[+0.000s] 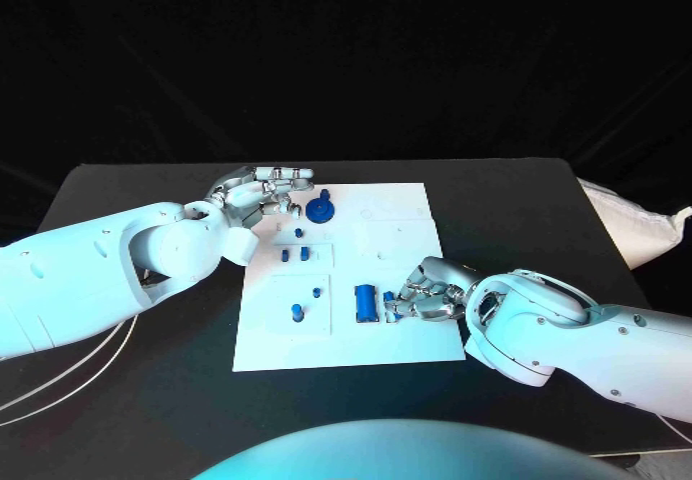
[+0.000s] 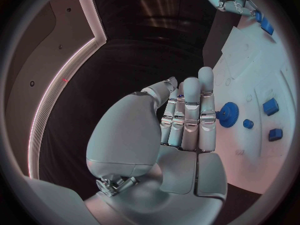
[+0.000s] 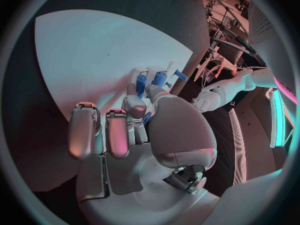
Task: Assemble the parts on the task board
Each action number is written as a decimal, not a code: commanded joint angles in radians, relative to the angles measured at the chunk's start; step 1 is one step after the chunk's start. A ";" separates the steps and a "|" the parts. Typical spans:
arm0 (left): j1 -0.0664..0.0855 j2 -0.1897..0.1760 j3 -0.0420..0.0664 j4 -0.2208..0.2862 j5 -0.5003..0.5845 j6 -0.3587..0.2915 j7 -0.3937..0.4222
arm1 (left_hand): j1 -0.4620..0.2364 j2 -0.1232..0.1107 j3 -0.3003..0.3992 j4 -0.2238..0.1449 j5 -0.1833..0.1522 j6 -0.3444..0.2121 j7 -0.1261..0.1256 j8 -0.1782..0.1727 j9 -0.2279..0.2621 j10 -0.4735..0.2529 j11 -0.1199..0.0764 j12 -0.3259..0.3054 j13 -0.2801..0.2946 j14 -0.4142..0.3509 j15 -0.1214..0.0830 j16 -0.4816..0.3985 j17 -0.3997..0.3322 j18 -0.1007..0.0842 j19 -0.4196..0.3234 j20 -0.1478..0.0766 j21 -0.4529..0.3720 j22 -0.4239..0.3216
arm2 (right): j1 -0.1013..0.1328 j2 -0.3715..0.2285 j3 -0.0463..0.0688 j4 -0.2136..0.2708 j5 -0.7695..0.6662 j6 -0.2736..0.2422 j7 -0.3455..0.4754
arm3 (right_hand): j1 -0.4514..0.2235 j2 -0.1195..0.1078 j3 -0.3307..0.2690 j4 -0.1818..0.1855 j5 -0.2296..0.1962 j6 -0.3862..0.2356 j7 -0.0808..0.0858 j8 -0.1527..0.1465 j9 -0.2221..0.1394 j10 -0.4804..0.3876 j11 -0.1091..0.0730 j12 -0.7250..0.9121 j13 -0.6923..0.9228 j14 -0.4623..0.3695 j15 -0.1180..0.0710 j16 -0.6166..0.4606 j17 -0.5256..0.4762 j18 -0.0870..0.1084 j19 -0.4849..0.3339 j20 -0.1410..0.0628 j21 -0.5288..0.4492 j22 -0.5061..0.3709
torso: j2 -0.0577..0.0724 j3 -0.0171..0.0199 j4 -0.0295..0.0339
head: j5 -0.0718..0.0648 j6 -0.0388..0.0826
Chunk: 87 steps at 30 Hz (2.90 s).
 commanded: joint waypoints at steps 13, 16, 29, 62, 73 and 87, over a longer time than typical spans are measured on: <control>0.000 0.003 0.001 0.001 -0.016 0.047 0.013 | 0.001 -0.004 0.002 -0.008 0.008 -0.006 0.001 0.003 -0.001 -0.007 0.000 0.007 -0.002 -0.007 0.001 -0.003 -0.002 0.010 -0.008 -0.002 -0.003 0.001 | -0.002 -0.006 0.000 0.013 -0.037 -0.009 0.015 | -0.108 0.023 -0.154 0.040 -0.173 0.010 -0.002 -0.004 0.008 0.005 0.002 0.001 0.009 0.065 -0.006 0.003 0.057 -0.008 0.005 0.001 0.003 0.001 | -0.001 0.0010 -0.0011 | -0.003 0.002; 0.000 0.002 0.001 0.001 -0.016 0.046 0.012 | 0.001 -0.004 0.002 -0.008 0.008 -0.006 0.001 0.003 -0.001 -0.007 0.000 0.007 -0.002 -0.007 0.001 -0.003 -0.002 0.010 -0.008 -0.002 -0.003 0.001 | -0.002 -0.014 0.000 0.020 -0.041 -0.011 0.018 | -0.108 0.029 -0.160 0.039 -0.167 0.011 -0.002 -0.003 0.009 0.007 0.001 0.005 0.012 0.066 -0.006 0.004 0.058 -0.009 0.006 0.000 0.004 0.003 | 0.000 0.0011 -0.0012 | -0.002 0.002; 0.000 0.004 0.001 -0.003 -0.016 0.042 0.006 | 0.001 -0.002 0.002 -0.009 0.010 -0.007 0.001 0.003 -0.001 -0.008 0.001 0.007 -0.002 -0.008 0.001 -0.002 -0.003 0.010 -0.009 -0.002 -0.002 0.002 | -0.002 -0.049 0.000 0.038 -0.061 0.023 0.028 | 0.038 0.054 -0.188 -0.022 -0.129 0.011 -0.003 -0.007 0.015 0.007 0.000 0.002 0.018 0.066 -0.008 0.005 0.061 -0.009 0.006 -0.001 0.004 0.004 | 0.000 0.0012 -0.0005 | -0.005 0.005; -0.030 0.115 0.001 -0.212 0.073 -0.121 0.128 | -0.069 0.010 0.005 0.024 0.006 -0.014 -0.002 -0.009 -0.002 -0.036 0.033 -0.074 -0.025 -0.266 0.105 -0.611 -0.330 0.004 -0.403 0.103 -0.374 -0.274 | 0.160 0.132 0.015 -0.555 1.086 0.037 0.942 | 0.236 0.106 -0.153 -0.135 -0.119 -0.240 0.143 -0.103 -0.122 -0.412 0.170 -0.818 -0.764 -0.405 0.180 -1.199 -0.968 0.096 -0.458 0.176 -0.993 -0.986 | -0.094 -0.0010 -0.0040 | -0.010 0.144; -0.035 0.157 0.000 -0.288 0.058 -0.128 0.116 | -0.491 0.046 -0.161 0.040 -0.027 -0.357 -0.074 -0.095 -0.067 -0.382 0.001 -0.205 -0.086 -0.556 0.079 -0.851 -0.506 -0.051 -0.678 0.060 -0.472 -0.597 | 0.160 0.226 0.022 -0.712 1.073 0.050 0.920 | -0.231 0.079 -0.169 -0.251 -0.211 -0.495 0.077 -0.170 -0.250 -0.670 0.121 -0.897 -1.027 -0.671 0.077 -1.432 -1.194 0.035 -0.687 0.112 -1.214 -1.182 | -0.104 0.0063 -0.0063 | 0.001 0.182; -0.087 0.103 0.014 -0.077 -0.006 -0.413 0.217 | -0.891 0.118 -0.296 0.040 -0.099 -0.648 -0.193 -0.095 -0.067 -0.703 -0.114 -0.205 -0.086 -0.843 -0.020 -0.919 -0.506 -0.084 -0.922 -0.018 -0.472 -0.761 | 0.103 0.197 0.035 -0.484 1.206 -0.233 1.007 | -0.630 0.079 -0.169 -0.251 -0.283 -0.783 0.016 -0.170 -0.347 -0.985 0.018 -0.986 -1.141 -1.024 0.077 -1.432 -1.308 -0.004 -1.013 0.050 -1.286 -1.182 | -0.164 0.0303 0.0216 | 0.025 0.257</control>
